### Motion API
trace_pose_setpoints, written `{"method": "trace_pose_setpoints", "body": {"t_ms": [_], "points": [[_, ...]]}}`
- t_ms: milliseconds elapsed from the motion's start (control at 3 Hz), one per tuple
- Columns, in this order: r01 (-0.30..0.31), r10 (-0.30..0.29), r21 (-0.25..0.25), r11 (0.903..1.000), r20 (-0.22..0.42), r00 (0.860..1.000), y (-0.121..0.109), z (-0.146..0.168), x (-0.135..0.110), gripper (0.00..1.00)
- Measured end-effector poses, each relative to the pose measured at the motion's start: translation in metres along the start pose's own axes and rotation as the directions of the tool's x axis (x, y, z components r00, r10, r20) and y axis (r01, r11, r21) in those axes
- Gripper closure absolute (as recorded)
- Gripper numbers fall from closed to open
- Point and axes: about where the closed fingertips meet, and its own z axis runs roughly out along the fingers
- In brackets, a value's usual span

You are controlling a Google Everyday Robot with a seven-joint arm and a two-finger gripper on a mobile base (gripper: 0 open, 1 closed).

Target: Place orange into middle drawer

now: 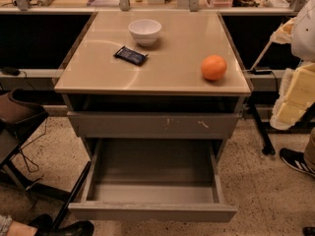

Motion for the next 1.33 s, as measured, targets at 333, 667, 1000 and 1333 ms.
{"method": "trace_pose_setpoints", "body": {"t_ms": [333, 667, 1000, 1333], "points": [[0.003, -0.003, 0.007, 1.0, 0.009, 1.0, -0.004, 0.0, -0.002, 0.0], [0.002, -0.002, 0.008, 1.0, 0.061, 0.998, -0.023, 0.004, -0.007, 0.0], [0.0, -0.001, 0.009, 1.0, 0.075, 0.997, -0.029, 0.005, -0.009, 0.0], [0.0, 0.002, -0.011, 0.9999, 0.155, 0.988, -0.036, 0.008, -0.008, 0.0]]}}
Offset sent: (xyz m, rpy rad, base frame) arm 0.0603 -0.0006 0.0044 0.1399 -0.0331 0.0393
